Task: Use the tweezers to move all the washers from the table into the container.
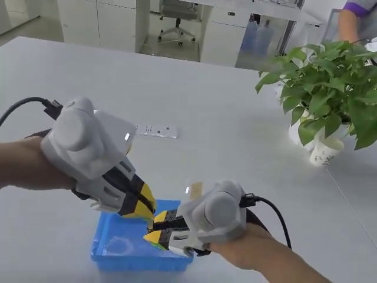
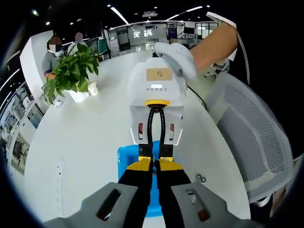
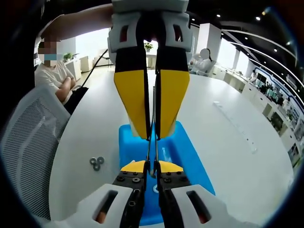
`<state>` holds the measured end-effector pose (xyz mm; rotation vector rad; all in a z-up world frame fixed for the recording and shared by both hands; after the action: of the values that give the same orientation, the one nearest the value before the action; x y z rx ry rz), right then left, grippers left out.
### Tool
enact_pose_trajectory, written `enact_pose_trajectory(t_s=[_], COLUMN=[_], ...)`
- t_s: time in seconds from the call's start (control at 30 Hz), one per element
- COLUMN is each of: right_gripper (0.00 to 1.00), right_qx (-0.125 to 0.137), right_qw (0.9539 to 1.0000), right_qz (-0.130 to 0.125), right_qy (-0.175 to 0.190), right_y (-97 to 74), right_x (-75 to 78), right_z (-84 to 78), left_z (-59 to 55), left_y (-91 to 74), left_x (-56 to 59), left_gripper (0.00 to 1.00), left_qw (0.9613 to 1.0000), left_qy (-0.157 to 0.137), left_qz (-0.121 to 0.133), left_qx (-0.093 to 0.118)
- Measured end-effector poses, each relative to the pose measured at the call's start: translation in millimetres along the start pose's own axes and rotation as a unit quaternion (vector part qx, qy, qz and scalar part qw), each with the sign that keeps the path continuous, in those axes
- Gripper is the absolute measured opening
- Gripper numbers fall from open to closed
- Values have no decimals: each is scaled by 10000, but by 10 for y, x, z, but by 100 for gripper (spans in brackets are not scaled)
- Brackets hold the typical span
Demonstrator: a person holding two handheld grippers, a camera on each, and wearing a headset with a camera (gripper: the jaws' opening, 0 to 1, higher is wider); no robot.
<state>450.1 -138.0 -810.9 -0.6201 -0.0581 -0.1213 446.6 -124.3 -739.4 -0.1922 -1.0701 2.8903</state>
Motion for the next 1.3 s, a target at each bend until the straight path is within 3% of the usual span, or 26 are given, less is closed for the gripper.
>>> enact_pose_trajectory(t_s=[0.73,1.3], right_gripper=[9,10], right_qx=[-298,-378], right_qw=[9992,9990], right_qz=[138,119], right_qy=[205,204], right_y=[213,194], right_x=[13,23], right_z=[-257,-296], left_z=[-271,-257], left_y=[197,221], left_x=[-43,-33], left_gripper=[6,6], left_qw=[9996,9997], left_qy=[-133,-121], left_qz=[-41,-69], left_qx=[-254,-218])
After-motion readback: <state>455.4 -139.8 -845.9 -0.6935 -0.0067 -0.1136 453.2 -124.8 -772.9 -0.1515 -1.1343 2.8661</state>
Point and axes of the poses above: the centre of the closed fingertips' face, and the gripper's own axes: y roughly forward along the fingers, x roughly to its right, z roughly out of its top, the point moved 3 cm from there along -y, roughly backward along the fingers, and after that the axes turned 4 degrees about x, right-handed, at the moved point
